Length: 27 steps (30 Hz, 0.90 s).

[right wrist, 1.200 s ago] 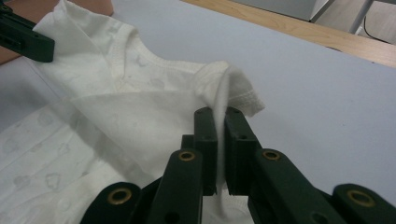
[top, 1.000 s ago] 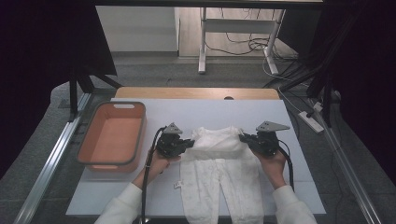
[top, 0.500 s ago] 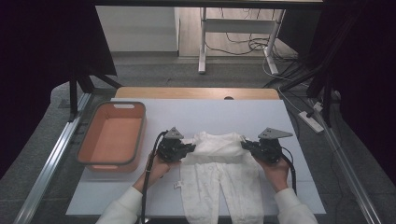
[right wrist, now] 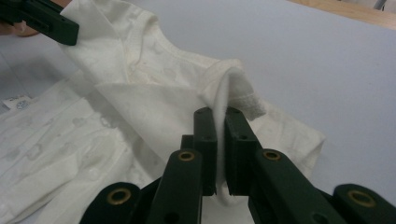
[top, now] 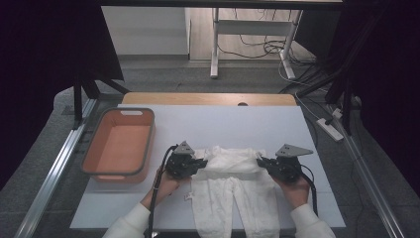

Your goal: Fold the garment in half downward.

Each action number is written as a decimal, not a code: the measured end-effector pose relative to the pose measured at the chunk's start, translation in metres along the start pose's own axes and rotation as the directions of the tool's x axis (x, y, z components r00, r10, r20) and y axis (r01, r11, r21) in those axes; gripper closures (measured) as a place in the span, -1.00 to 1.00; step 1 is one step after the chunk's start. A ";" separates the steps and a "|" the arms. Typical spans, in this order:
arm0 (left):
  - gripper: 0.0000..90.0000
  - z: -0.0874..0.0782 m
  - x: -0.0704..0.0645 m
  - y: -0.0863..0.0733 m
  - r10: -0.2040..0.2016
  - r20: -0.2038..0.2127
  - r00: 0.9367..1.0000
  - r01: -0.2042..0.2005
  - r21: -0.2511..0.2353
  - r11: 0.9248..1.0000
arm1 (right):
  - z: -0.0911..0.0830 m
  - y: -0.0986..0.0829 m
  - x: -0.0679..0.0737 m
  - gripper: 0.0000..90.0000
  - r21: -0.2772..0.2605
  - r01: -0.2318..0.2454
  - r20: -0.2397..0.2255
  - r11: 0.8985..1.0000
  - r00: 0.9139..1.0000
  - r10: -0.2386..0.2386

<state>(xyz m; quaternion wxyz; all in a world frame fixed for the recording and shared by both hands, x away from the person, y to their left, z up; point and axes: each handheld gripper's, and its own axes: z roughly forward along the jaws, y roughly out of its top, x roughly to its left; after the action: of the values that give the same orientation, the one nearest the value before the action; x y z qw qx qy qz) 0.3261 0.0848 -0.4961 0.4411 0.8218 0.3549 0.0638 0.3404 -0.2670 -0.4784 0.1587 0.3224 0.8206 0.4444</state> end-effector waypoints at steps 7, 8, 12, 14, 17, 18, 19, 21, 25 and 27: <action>0.89 -0.001 -0.001 -0.002 -0.001 0.003 1.000 0.001 0.000 1.000 | -0.002 -0.004 0.002 0.87 0.010 0.003 -0.001 1.000 1.000 -0.003; 0.89 -0.001 -0.001 -0.002 -0.002 0.003 1.000 0.002 0.001 1.000 | -0.001 -0.005 0.002 0.87 0.011 0.002 -0.002 1.000 1.000 -0.002; 0.89 -0.002 -0.001 -0.004 -0.004 0.002 1.000 0.004 0.003 1.000 | 0.000 -0.006 0.004 0.88 0.022 0.008 -0.003 1.000 1.000 -0.008; 0.89 -0.001 -0.001 -0.004 -0.005 0.003 1.000 0.004 0.004 1.000 | -0.001 -0.007 0.004 0.88 0.020 0.007 -0.006 1.000 1.000 -0.007; 0.89 -0.002 -0.001 -0.005 -0.006 0.005 1.000 0.006 0.003 1.000 | -0.001 -0.007 0.005 0.87 0.021 0.008 -0.006 1.000 1.000 -0.008; 0.89 -0.002 -0.001 -0.005 -0.006 0.005 1.000 0.006 0.003 1.000 | -0.001 -0.008 0.005 0.87 0.022 0.007 -0.007 1.000 1.000 -0.007; 0.89 -0.001 -0.001 -0.005 -0.006 0.005 1.000 0.006 0.004 1.000 | -0.002 -0.008 0.005 0.87 0.021 0.007 -0.007 1.000 1.000 -0.007; 0.89 -0.001 -0.002 -0.005 -0.004 0.004 1.000 0.004 0.006 1.000 | -0.002 -0.008 0.005 0.87 0.022 0.006 -0.008 1.000 1.000 -0.006; 0.89 -0.003 -0.004 -0.006 -0.001 0.007 1.000 0.001 0.005 1.000 | -0.004 -0.009 0.006 0.87 0.022 0.007 -0.009 1.000 1.000 -0.006; 0.89 -0.004 -0.006 -0.006 -0.001 0.010 1.000 0.001 -0.002 1.000 | -0.007 -0.010 0.008 0.87 0.023 0.012 -0.007 1.000 1.000 -0.012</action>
<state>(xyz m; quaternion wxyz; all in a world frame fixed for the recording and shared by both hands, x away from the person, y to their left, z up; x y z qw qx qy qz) 0.3165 0.0857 -0.4965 0.4437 0.8215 0.3532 0.0596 0.3272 -0.2699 -0.4823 0.1549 0.3178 0.8282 0.4349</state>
